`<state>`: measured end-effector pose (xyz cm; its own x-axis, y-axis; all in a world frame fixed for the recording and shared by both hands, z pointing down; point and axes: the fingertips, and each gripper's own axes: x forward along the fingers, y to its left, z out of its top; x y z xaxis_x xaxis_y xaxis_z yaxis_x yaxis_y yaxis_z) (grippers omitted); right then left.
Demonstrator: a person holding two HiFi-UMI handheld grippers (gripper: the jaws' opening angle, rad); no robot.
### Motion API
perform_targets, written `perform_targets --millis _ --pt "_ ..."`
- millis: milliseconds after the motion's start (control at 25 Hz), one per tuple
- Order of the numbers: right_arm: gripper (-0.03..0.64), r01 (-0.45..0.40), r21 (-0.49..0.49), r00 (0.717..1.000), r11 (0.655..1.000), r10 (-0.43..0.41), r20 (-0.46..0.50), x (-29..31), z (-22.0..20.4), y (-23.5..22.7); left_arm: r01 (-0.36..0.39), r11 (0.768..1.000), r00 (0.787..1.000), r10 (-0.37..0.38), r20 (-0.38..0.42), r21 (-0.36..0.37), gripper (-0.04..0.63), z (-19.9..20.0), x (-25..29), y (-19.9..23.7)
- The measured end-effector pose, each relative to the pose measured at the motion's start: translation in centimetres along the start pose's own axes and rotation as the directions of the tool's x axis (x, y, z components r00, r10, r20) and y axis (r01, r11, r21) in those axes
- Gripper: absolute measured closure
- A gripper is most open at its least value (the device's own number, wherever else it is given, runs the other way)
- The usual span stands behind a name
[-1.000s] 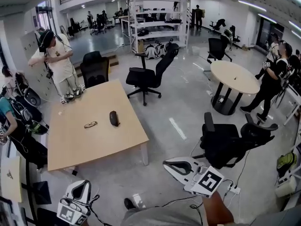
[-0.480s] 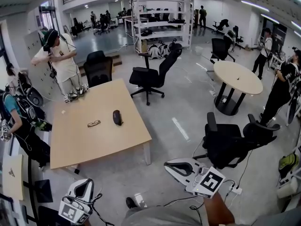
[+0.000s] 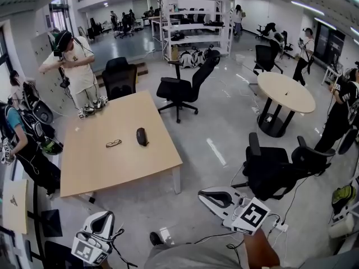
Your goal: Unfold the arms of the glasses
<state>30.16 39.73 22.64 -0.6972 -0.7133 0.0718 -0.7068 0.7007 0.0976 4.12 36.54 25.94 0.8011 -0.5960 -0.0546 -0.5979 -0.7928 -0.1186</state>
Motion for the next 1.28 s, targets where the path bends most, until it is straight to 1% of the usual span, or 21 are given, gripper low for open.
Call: perform_targets --millis 120,240,320,360,440,600,720,800,880,1040,1120,1280 --pt "0.609 0.0 0.007 1.0 1.0 -0.001 0.024 -1.2 0.3 0.6 -0.002 1.0 1.0 0.002 0.002 0.005 0.589 -0.1 -0.5 -1.1" --pt "0.609 0.031 0.004 0.999 1.0 -0.031 0.027 -3.7 0.6 0.6 0.026 0.999 1.0 -0.026 0.015 0.022 0.589 0.2 0.5 -2.5" --pt "0.609 0.038 0.01 0.999 0.999 -0.039 0.028 -3.4 0.6 0.2 0.036 0.999 0.999 -0.037 0.019 0.029 0.589 0.4 1.1 -2.1" --pt "0.609 0.027 0.02 0.999 0.999 -0.028 0.027 -2.5 0.4 0.0 0.029 0.999 0.999 -0.029 0.015 0.026 0.589 0.3 1.0 -1.5" --pt "0.609 -0.007 0.045 1.0 0.999 0.006 0.019 0.3 -0.3 -0.1 0.004 1.0 1.0 -0.004 0.001 0.014 0.589 -0.3 0.3 0.4" --pt "0.609 -0.043 0.072 0.999 0.996 0.044 -0.009 5.3 -1.1 -0.7 -0.027 0.999 0.998 0.025 -0.061 -0.022 0.589 -2.0 0.0 4.5" --pt "0.609 -0.058 0.08 0.998 0.995 0.06 -0.022 6.1 -0.8 -1.7 -0.042 0.998 0.997 0.039 -0.06 -0.039 0.589 -1.7 0.9 5.3" --pt "0.609 -0.066 0.087 0.997 0.994 0.068 -0.025 6.4 -0.7 -2.2 -0.051 0.998 0.997 0.049 -0.057 -0.035 0.589 -1.5 1.3 5.7" --pt "0.609 -0.071 0.092 0.997 0.993 0.074 -0.026 7.8 -0.8 -2.5 -0.055 0.998 0.997 0.053 -0.057 -0.038 0.589 -1.6 1.5 6.9" --pt "0.609 -0.078 0.092 0.996 0.993 0.082 -0.037 14.6 -0.9 -2.6 -0.05 0.997 0.998 0.047 -0.052 -0.056 0.589 -2.8 1.3 13.1" --pt "0.609 -0.078 0.087 0.996 0.993 0.082 -0.041 17.8 -0.8 -2.8 -0.045 0.998 0.998 0.043 -0.044 -0.052 0.589 -3.3 1.3 16.0" --pt "0.609 -0.063 0.075 0.996 0.995 0.067 -0.051 22.8 -0.9 -2.9 -0.019 0.998 0.999 0.017 -0.029 -0.056 0.589 -3.9 1.5 19.9"
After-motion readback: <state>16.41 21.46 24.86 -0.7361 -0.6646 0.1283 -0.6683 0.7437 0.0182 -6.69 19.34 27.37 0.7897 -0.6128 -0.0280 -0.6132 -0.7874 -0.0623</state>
